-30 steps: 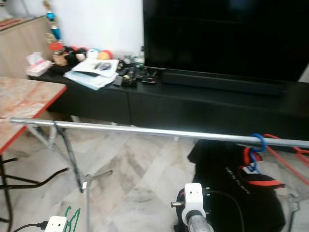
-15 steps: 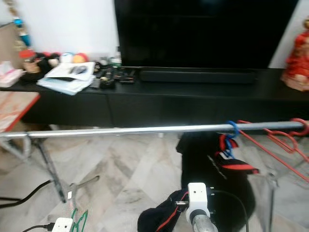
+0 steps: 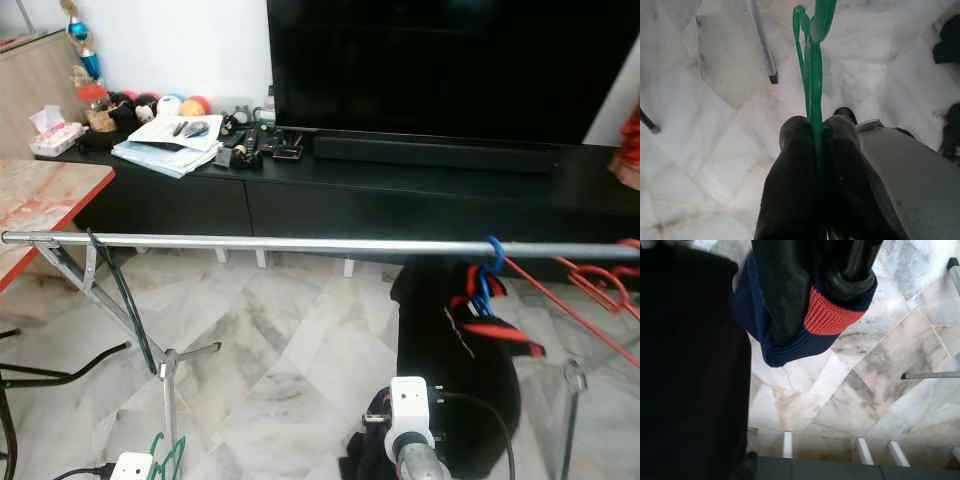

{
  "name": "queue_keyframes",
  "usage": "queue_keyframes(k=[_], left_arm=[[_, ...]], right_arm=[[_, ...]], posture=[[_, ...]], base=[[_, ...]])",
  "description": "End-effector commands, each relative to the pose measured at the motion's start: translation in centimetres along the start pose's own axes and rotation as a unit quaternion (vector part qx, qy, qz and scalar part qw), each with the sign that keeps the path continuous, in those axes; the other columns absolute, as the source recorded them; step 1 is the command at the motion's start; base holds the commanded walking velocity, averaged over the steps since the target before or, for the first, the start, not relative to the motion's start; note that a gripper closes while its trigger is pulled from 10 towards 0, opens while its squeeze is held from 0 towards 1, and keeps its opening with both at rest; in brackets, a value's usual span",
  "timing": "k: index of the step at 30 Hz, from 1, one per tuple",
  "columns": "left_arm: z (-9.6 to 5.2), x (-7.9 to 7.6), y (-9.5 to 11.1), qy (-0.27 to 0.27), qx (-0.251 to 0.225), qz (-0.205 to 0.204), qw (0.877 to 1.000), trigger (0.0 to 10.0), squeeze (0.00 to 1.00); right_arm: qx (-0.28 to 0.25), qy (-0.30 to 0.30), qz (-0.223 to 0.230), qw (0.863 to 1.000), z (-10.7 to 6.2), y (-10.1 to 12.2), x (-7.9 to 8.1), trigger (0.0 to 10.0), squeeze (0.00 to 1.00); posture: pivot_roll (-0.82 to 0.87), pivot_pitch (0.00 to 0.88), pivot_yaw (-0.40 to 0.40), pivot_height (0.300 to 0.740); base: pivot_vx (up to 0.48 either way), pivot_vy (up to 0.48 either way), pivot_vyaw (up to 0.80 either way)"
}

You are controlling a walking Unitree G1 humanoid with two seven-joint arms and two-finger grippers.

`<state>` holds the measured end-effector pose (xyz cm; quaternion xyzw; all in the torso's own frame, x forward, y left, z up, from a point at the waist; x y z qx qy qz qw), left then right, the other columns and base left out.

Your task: Hang hanger

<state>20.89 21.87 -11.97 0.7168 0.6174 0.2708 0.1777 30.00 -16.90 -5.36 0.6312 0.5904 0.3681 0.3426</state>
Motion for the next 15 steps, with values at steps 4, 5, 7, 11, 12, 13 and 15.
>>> queue_keyframes(k=[4, 5, 7, 11, 12, 13, 15], left_arm=[[-0.02, -0.05, -0.13, -0.002, 0.002, 0.005, 1.000, 10.0, 0.00], [-0.01, -0.06, -0.12, -0.002, 0.002, 0.005, 1.000, 10.0, 0.00], [-0.01, -0.08, -0.10, -0.003, 0.002, 0.005, 1.000, 10.0, 0.00], [-0.01, -0.14, -0.08, -0.004, 0.001, 0.004, 1.000, 10.0, 0.00], [-0.01, -0.15, -0.08, -0.004, 0.001, 0.004, 1.000, 10.0, 0.00], [-0.01, -0.16, -0.09, -0.004, 0.001, 0.003, 1.000, 10.0, 0.00], [-0.01, -0.18, -0.11, -0.004, 0.001, 0.004, 1.000, 10.0, 0.00]], right_arm=[[-0.010, -0.003, 0.012, 1.000, 0.01, 0.33, -0.03, 10.0, 0.00], [-0.008, -0.003, 0.013, 1.000, 0.01, 0.30, -0.03, 10.0, 0.00], [-0.006, -0.003, 0.014, 1.000, 0.03, 0.26, -0.03, 10.0, 0.00], [-0.004, -0.002, 0.012, 1.000, 0.04, 0.21, -0.02, 10.0, 0.00], [-0.004, -0.002, 0.011, 1.000, 0.04, 0.20, -0.01, 10.0, 0.00], [-0.003, -0.002, 0.011, 1.000, 0.03, 0.18, -0.01, 10.0, 0.00], [-0.003, -0.002, 0.010, 1.000, 0.04, 0.15, -0.03, 10.0, 0.00]], posture=[[-0.03, 0.015, 0.052, 0.740], [-0.03, 0.015, 0.051, 0.740], [-0.03, 0.015, 0.050, 0.740], [-0.03, 0.014, 0.050, 0.740], [-0.03, 0.014, 0.050, 0.740], [-0.03, 0.013, 0.049, 0.740], [-0.03, 0.012, 0.049, 0.740]], base=[[-0.323, 0.000, 0.00], [-0.326, 0.000, 0.00], [-0.322, 0.000, -0.23], [-0.324, 0.000, -0.74], [-0.326, 0.000, -0.80], [-0.326, 0.000, -0.80], [-0.330, 0.000, -0.80]])
Point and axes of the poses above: a point about 5 cm out from each wrist's last joint towards the gripper, its own z axis pointing out of the wrist towards the gripper, its own y axis along the axis of the wrist's last joint, x = y × z, the point moved 5 cm from there along z, pointing out of the wrist towards the gripper, and after that the axes turned 7 degrees about z, right-handed, at the moved point
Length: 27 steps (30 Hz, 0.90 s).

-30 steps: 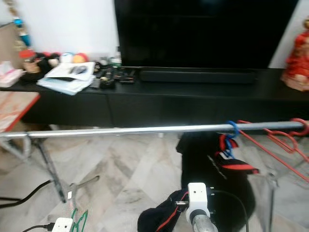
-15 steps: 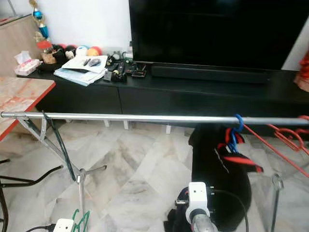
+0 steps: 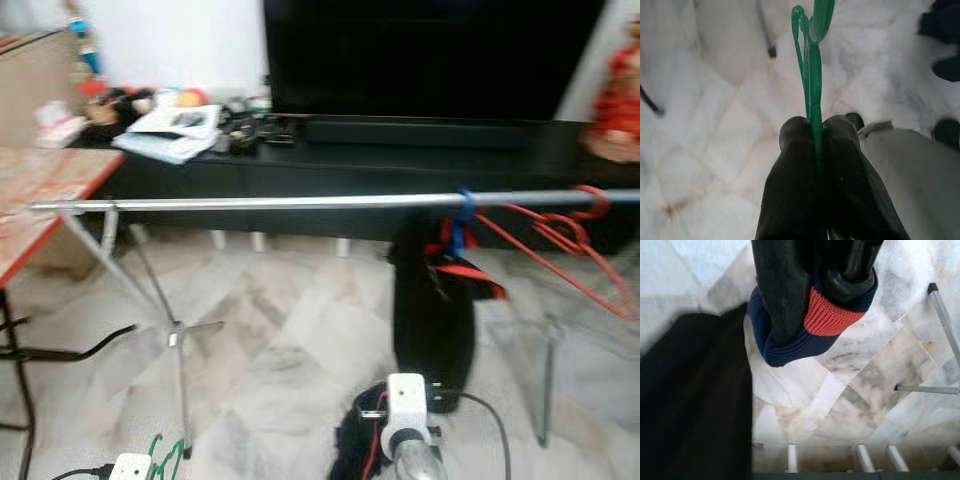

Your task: Hang hanger

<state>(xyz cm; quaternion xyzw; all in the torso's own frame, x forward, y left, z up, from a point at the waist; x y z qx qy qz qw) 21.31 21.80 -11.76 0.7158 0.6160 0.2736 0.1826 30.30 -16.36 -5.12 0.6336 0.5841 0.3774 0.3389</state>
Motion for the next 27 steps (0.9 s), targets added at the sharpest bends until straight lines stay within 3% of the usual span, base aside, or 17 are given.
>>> queue_keyframes(k=[1, 7, 23, 27], left_arm=[[-0.1, -0.2, -0.6, -0.003, 0.007, 0.004, 1.000, 10.0, 0.00], [-0.1, -0.1, -0.6, -0.002, 0.007, 0.004, 1.000, 10.0, 0.00], [0.0, -0.2, 0.0, -0.004, -0.004, 0.009, 1.000, 10.0, 0.00], [0.0, 0.0, 0.3, -0.002, -0.009, 0.014, 1.000, 10.0, 0.00]], right_arm=[[0.002, -0.007, 0.000, 1.000, -0.1, -0.2, -0.6, 10.0, 0.00], [0.003, -0.006, -0.002, 1.000, -0.1, -0.2, -0.6, 10.0, 0.00], [-0.012, 0.008, -0.008, 1.000, 0.1, 0.7, -0.2, 10.0, 0.00], [-0.023, 0.020, -0.028, 0.999, 0.3, 1.3, 0.3, 10.0, 0.00]], posture=[[-0.03, 0.013, 0.049, 0.740], [-0.03, 0.013, 0.047, 0.740], [-0.03, 0.003, 0.051, 0.740], [-0.03, 0.000, 0.051, 0.740]], base=[[-0.330, 0.000, -0.80], [-0.330, 0.000, -0.80], [-0.332, 0.000, 0.00], [0.000, 0.000, 0.57]])
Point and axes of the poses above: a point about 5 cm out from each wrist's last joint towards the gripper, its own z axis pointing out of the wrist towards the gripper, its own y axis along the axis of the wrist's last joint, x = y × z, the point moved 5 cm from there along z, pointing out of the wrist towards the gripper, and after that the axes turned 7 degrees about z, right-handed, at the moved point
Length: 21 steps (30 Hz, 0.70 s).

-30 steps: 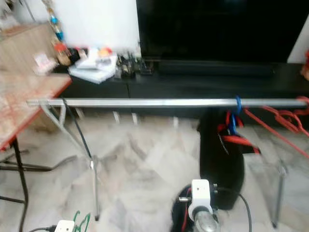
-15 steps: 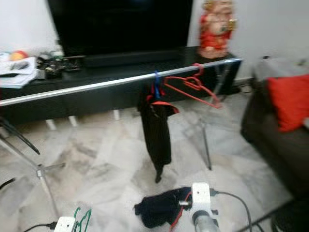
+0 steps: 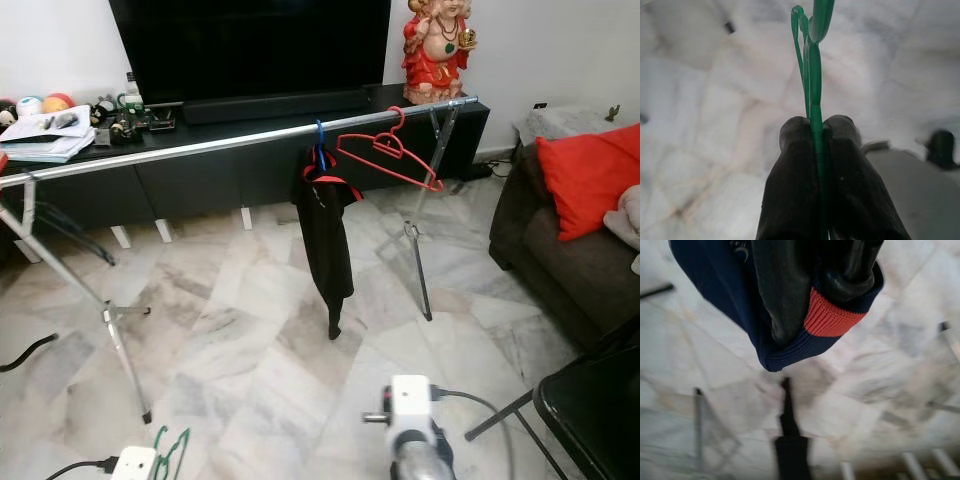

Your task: Hang hanger

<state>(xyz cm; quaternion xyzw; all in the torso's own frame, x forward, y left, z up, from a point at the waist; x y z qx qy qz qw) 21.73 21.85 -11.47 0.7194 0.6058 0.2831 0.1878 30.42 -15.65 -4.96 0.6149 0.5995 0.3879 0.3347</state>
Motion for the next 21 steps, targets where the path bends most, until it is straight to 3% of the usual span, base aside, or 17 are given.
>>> queue_keyframes(k=[1, 9, 11, 12, 13, 15, 16, 18, 21], left_arm=[[0.0, -0.1, -0.1, -0.003, 0.003, 0.005, 1.000, 10.0, 0.00], [0.2, 0.4, 1.1, 0.003, -0.016, 0.011, 1.000, 10.0, 0.00], [0.4, 1.2, 4.0, 0.007, -0.063, 0.061, 0.996, 10.0, 0.00], [0.4, 1.2, 4.0, 0.007, -0.063, 0.061, 0.996, 10.0, 0.00], [0.4, 1.6, 5.5, 0.008, -0.088, 0.075, 0.993, 10.0, 0.00], [0.4, 1.6, 5.5, 0.008, -0.088, 0.075, 0.993, 10.0, 0.00], [0.3, 2.2, 8.0, 0.001, -0.125, 0.081, 0.989, 10.0, 0.00], [0.1, 2.4, 10.5, -0.014, -0.163, 0.099, 0.982, 10.0, 0.00], [-0.9, 1.1, 15.2, -0.096, -0.227, 0.144, 0.958, 10.0, 0.00]], right_arm=[[-0.018, -0.003, -0.014, 1.000, 0.2, 1.2, -0.5, 10.0, 0.00], [-0.016, -0.001, -0.014, 1.000, 0.3, 1.2, -0.7, 10.0, 0.00], [-0.015, -0.006, -0.008, 1.000, 0.5, 1.7, -1.0, 10.0, 0.00], [-0.015, -0.006, -0.008, 1.000, 0.5, 1.7, -1.0, 10.0, 0.00], [-0.017, -0.004, -0.010, 1.000, 0.7, 2.2, -1.0, 10.0, 0.00], [-0.017, -0.004, -0.010, 1.000, 0.7, 2.2, -1.0, 10.0, 0.00], [-0.020, 0.002, -0.018, 1.000, 1.0, 2.9, -0.9, 10.0, 0.00], [-0.020, 0.007, -0.027, 0.999, 1.3, 3.6, -0.9, 10.0, 0.00], [-0.014, 0.012, -0.040, 0.999, 1.8, 4.6, -0.8, 10.0, 0.00]], posture=[[-0.03, 0.001, 0.051, 0.740], [-0.03, 0.006, 0.048, 0.740], [-0.03, 0.008, 0.047, 0.740], [-0.03, 0.008, 0.047, 0.740], [-0.03, 0.010, 0.047, 0.740], [-0.03, 0.010, 0.047, 0.740], [-0.03, 0.010, 0.045, 0.740], [-0.03, 0.010, 0.045, 0.740], [-0.02, 0.011, 0.044, 0.740]], base=[[0.000, 0.000, 0.80], [0.000, 0.000, 0.78], [0.000, 0.000, 0.00], [0.000, 0.000, 0.00], [0.000, 0.000, 0.00], [0.000, 0.000, 0.00], [0.000, 0.000, 0.00], [0.000, 0.000, 0.00], [0.000, 0.000, 0.00]])
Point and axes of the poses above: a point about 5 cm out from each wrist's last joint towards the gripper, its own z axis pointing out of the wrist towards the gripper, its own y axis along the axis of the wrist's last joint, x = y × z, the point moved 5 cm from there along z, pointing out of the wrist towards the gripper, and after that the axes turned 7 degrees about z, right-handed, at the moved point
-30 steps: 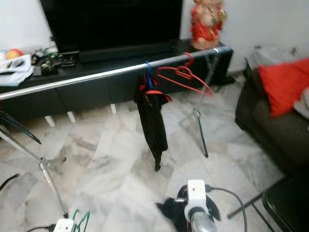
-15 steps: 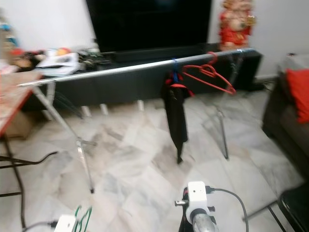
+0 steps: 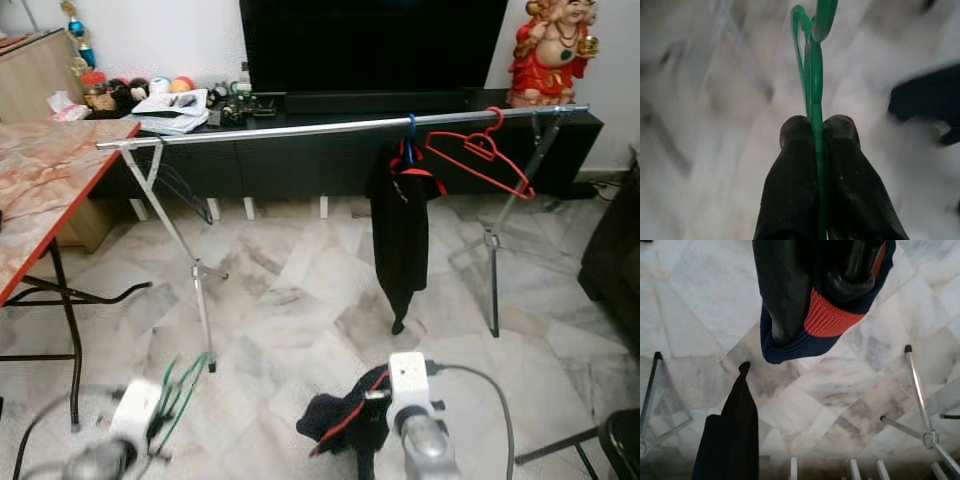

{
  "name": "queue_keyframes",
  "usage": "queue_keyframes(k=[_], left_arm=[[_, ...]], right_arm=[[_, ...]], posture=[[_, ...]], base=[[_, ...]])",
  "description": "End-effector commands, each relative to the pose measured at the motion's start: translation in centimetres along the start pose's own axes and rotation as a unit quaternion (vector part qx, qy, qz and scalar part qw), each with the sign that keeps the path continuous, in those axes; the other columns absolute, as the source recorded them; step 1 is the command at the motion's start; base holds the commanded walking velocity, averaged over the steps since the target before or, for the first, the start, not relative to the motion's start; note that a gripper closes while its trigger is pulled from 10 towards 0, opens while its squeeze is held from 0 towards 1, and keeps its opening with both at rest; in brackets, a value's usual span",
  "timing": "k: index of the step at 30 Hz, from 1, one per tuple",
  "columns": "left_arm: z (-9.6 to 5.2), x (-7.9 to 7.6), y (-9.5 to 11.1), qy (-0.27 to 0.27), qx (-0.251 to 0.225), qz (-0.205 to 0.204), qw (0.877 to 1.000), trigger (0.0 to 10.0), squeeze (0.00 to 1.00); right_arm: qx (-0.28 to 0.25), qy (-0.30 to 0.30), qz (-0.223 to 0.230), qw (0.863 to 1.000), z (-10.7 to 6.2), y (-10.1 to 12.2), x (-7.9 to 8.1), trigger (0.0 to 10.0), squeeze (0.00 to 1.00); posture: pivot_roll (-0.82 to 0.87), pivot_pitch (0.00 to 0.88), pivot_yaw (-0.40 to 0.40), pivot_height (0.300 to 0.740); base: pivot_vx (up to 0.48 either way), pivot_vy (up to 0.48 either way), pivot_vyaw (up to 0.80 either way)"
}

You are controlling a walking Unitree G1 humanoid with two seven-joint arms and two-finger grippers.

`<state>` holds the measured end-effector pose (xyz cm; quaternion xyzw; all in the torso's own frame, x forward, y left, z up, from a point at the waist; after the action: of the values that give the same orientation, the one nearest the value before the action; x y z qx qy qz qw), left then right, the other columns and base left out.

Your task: Hang hanger

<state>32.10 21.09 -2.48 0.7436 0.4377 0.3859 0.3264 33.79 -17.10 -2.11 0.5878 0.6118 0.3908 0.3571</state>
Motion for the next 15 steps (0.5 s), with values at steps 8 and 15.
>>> queue_keyframes(k=[8, 15], left_arm=[[-1.2, -5.3, 3.7, -0.321, -0.012, 0.189, 0.928, 10.0, 0.00], [-3.5, -7.5, 6.4, -0.442, -0.015, 0.243, 0.863, 10.0, 0.00]], right_arm=[[0.011, 0.014, -0.030, 0.999, 1.1, 2.1, 0.3, 10.0, 0.00], [0.001, 0.005, -0.046, 0.999, 1.7, 4.4, -0.4, 10.0, 0.00]], posture=[[-0.02, 0.009, 0.039, 0.740], [-0.03, 0.008, 0.040, 0.740]], base=[[0.000, 0.000, 0.00], [0.000, 0.000, 0.00]])
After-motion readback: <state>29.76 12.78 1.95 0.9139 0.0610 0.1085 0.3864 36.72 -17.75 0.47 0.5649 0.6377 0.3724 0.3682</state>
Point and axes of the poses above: a point about 5 cm out from each wrist's last joint towards the gripper, its own z axis pointing out of the wrist towards the gripper, its own y axis along the axis of the wrist's last joint, x = y × z, the point moved 5 cm from there along z, pointing out of the wrist towards the gripper, and after that the axes turned 7 degrees about z, right-handed, at the moved point
